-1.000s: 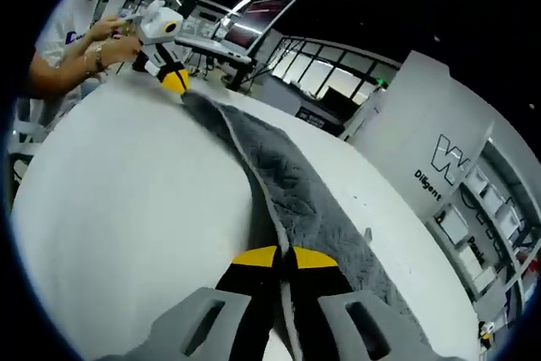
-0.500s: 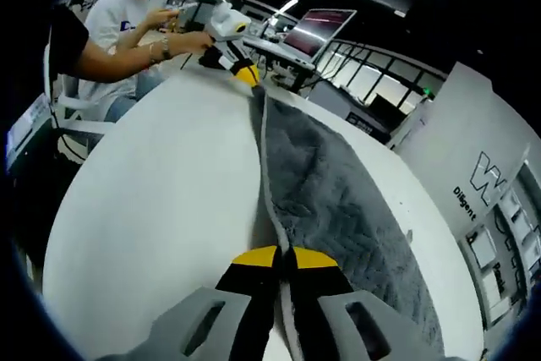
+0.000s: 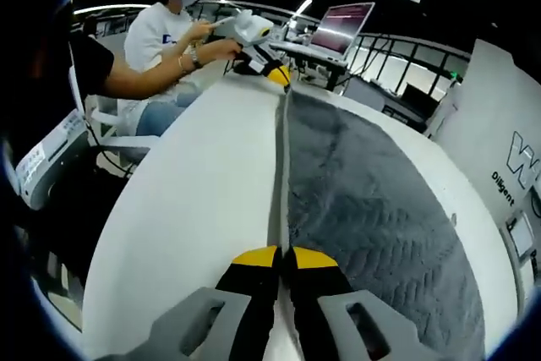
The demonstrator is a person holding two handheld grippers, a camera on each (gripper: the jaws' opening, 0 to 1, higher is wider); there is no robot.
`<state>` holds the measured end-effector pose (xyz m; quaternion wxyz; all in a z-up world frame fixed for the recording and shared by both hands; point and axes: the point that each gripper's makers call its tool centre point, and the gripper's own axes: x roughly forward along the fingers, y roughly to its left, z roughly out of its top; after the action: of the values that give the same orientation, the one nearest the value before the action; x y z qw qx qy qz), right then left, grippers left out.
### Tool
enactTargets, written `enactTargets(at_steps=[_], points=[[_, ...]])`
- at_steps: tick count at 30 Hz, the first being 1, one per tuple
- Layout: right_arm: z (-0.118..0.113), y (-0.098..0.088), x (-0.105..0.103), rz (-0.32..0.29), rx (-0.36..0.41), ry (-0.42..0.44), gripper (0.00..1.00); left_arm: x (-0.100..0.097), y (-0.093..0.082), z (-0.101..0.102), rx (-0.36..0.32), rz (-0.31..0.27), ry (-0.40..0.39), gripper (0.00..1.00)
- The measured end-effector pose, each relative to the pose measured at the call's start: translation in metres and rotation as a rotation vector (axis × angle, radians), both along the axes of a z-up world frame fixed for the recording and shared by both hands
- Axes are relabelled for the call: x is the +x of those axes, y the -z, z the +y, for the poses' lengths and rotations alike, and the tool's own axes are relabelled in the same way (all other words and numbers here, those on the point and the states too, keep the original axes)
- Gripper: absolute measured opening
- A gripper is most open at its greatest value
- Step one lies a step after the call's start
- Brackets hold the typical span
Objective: Open the folded towel by lifting each exposed corner and separating the folded layers until the towel lies flat within the target outline without major curled edges
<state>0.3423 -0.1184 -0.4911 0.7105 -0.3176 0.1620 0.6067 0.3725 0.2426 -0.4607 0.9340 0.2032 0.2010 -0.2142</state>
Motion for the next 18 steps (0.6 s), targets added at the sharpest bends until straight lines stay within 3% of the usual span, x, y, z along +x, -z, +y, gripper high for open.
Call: enactTargets(at_steps=[6,11,13,17,18], points=[[0.002,0.002,-0.007,0.049,0.010,-0.003,0.01,-0.012,0.017,0.001,0.050,0.065,0.001,0.02],[0.004,0.003,-0.011,0.083,0.021,0.002,0.05,-0.015,0.016,0.001,0.008,0.061,0.004,0.03],[0.004,0.000,-0.012,0.089,0.043,0.007,0.14,-0.016,0.014,-0.001,-0.011,0.056,0.010,0.09],[0.004,-0.009,-0.014,0.100,0.094,0.028,0.33,-0.023,0.002,-0.017,-0.093,0.015,0.061,0.31],[0.004,-0.014,-0.015,0.108,0.121,0.043,0.37,-0.027,-0.006,-0.026,-0.152,0.001,0.092,0.35]])
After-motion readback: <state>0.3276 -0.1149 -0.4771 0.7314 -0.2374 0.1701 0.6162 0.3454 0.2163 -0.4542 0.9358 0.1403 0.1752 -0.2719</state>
